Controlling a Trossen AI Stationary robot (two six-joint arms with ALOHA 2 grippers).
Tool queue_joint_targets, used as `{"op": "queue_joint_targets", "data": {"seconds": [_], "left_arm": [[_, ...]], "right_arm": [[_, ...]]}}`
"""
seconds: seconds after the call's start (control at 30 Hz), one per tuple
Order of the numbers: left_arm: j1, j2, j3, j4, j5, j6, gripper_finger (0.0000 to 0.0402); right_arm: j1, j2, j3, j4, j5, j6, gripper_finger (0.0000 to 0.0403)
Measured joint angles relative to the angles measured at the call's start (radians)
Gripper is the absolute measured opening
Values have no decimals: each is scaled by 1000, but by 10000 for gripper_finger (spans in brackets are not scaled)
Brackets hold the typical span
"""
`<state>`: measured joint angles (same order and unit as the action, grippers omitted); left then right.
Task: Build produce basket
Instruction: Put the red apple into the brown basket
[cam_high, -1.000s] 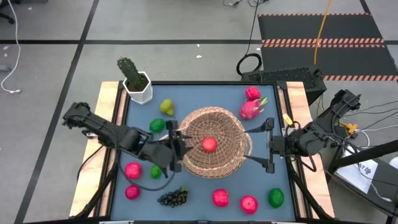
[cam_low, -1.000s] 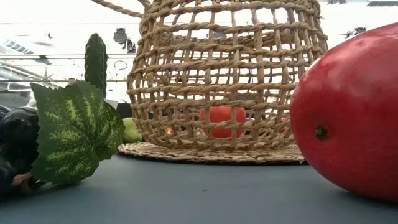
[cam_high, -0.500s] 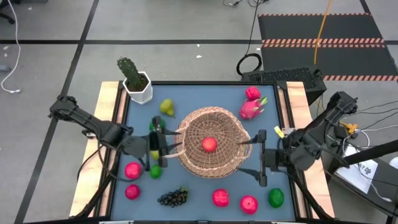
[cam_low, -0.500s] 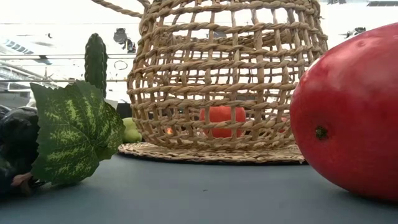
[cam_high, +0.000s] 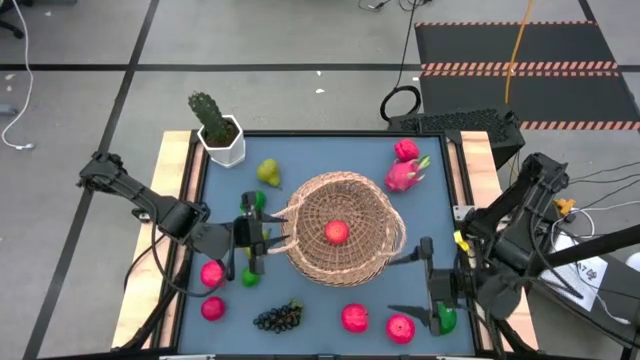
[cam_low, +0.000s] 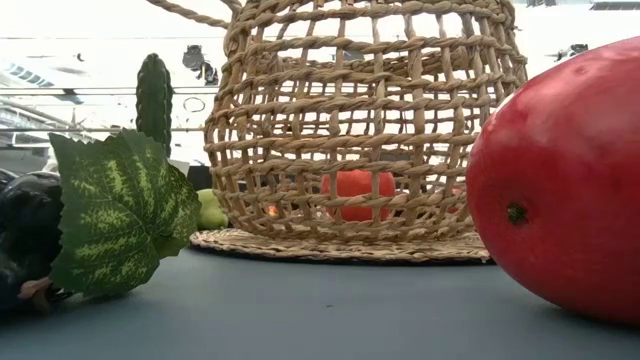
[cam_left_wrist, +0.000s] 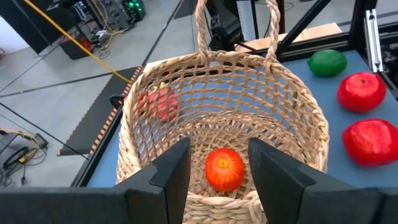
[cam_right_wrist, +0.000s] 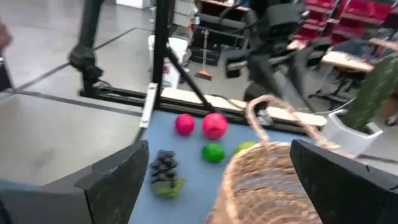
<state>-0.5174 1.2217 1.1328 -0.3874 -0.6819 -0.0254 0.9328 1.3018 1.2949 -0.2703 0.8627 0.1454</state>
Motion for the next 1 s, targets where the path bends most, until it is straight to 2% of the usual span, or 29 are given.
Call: {"op": "queue_joint_targets", "data": {"seconds": [0.27, 0.57, 0.87, 1.0], "left_arm": [[-15, 0, 0, 0, 0, -16, 161], [-17, 3, 0, 1, 1, -41, 161], [-17, 3, 0, 52, 13, -25, 161], [-17, 3, 0, 51, 15, -25, 161]], "right_arm": [[60, 80, 0, -4, 0, 123, 384], [71, 178, 0, -66, -4, 311, 384], [58, 231, 0, -93, -121, 548, 383], [20, 268, 0, -159, -214, 626, 365]]}}
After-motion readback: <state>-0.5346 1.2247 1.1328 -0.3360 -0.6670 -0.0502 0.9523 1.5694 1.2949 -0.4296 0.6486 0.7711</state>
